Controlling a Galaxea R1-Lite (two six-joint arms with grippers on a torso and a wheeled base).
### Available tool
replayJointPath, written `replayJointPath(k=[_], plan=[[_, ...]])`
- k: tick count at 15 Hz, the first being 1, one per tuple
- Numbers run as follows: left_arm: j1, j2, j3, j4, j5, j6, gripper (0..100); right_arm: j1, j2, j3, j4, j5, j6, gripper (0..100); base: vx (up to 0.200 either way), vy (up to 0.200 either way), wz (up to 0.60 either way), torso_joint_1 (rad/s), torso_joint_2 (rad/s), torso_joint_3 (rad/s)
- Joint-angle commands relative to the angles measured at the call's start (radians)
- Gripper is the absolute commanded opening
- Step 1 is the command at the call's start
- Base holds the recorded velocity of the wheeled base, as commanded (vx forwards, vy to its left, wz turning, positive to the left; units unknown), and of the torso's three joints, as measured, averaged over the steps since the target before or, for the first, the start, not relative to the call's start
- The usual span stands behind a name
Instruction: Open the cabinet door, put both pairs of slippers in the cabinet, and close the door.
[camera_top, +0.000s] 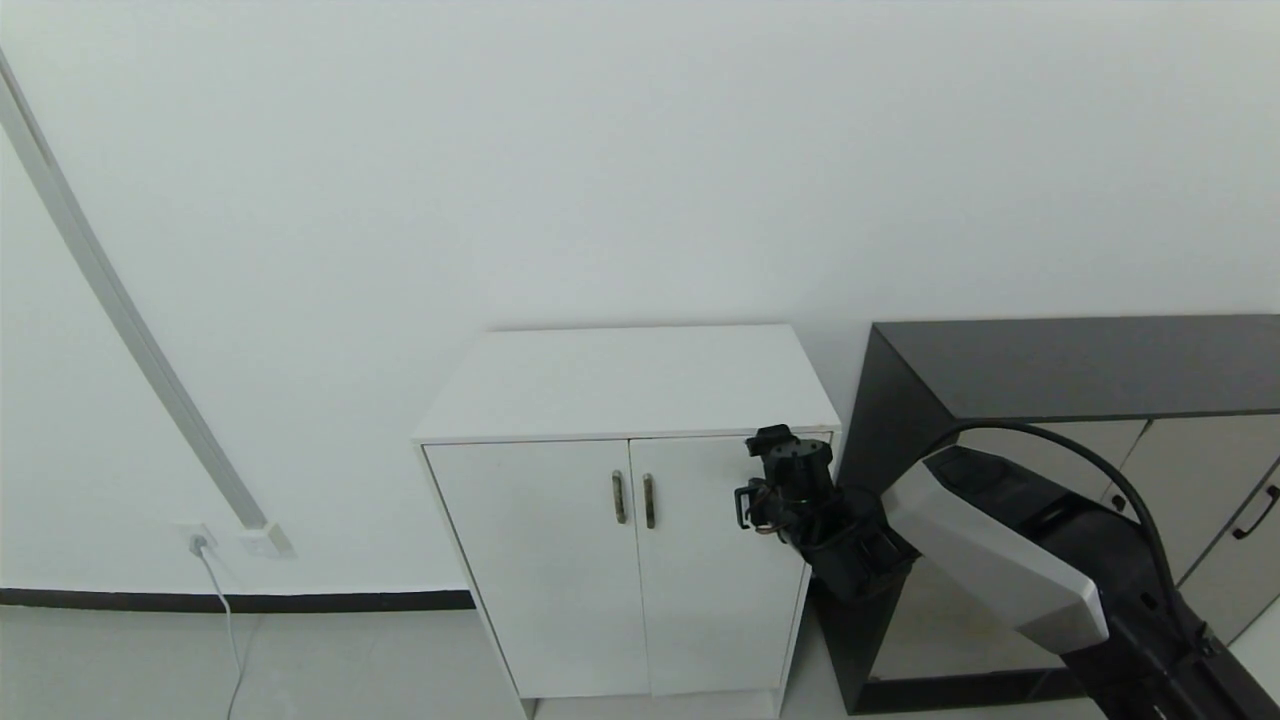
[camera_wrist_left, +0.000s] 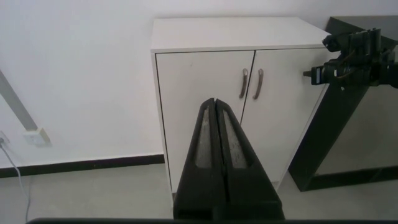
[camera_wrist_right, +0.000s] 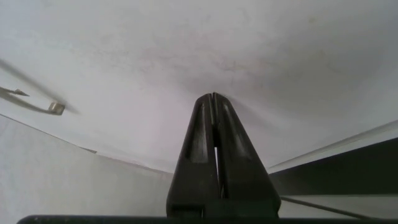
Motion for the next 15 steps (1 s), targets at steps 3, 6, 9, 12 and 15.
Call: replayJointPath(k=[3,6,9,12,15], plan=[[0.0,0.001,0.0,0.0,0.0,0.0,0,-0.002,0.006,-0.015,0.004,-0.001,-0.009,0,0.0,0.0,0.0,0.0,0.0,0.0],[0.0,0.001,0.0,0.0,0.0,-0.002,0,-0.008,0.016,-0.045,0.019,-0.003,-0.022,0,0.0,0.0,0.0,0.0,0.0,0.0],[0.0,0.001,0.0,0.0,0.0,0.0,0,-0.009,0.023,-0.057,0.022,-0.003,-0.022,0,0.0,0.0,0.0,0.0,0.0,0.0],[0.0,0.001,0.0,0.0,0.0,0.0,0,-0.009,0.023,-0.049,0.018,-0.004,-0.02,0,0.0,0.0,0.0,0.0,0.0,0.0],[0.0,0.001,0.0,0.0,0.0,-0.002,0,-0.005,-0.007,0.029,-0.036,-0.004,-0.02,0,0.0,0.0,0.0,0.0,0.0,0.0]])
